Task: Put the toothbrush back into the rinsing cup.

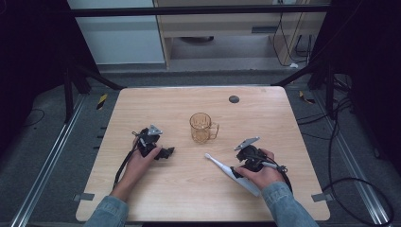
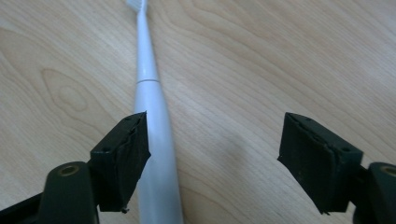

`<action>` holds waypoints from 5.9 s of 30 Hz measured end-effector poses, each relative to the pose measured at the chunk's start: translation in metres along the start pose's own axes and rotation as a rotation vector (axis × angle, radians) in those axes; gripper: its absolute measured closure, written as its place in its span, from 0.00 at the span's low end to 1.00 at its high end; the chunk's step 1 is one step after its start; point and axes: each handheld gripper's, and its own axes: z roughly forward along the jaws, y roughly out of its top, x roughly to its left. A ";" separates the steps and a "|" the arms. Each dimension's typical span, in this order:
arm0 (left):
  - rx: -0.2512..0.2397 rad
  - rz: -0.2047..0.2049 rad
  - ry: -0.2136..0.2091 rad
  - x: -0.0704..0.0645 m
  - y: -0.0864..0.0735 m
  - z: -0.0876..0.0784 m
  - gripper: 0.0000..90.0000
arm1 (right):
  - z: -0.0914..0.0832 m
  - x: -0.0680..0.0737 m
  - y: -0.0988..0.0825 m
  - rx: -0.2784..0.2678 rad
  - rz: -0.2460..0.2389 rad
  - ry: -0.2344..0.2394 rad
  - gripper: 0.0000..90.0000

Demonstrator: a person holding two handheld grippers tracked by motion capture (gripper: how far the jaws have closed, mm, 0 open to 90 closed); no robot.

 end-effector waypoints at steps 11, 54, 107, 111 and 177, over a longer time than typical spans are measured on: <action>0.000 0.002 0.000 0.000 0.000 0.000 0.00 | 0.012 0.009 0.016 0.080 -0.045 0.047 0.32; 0.000 0.001 0.000 0.000 0.000 0.000 0.00 | 0.040 0.019 0.027 0.217 -0.082 0.129 0.55; 0.001 0.003 0.000 0.000 0.000 0.000 0.00 | -0.009 -0.014 0.049 0.144 -0.017 0.130 0.75; 0.000 0.002 0.000 0.000 0.000 0.000 0.00 | -0.017 -0.019 0.052 0.113 -0.013 0.124 0.75; -0.004 -0.001 0.000 0.000 0.000 0.000 0.00 | -0.052 -0.061 0.138 -0.437 0.166 -0.055 0.75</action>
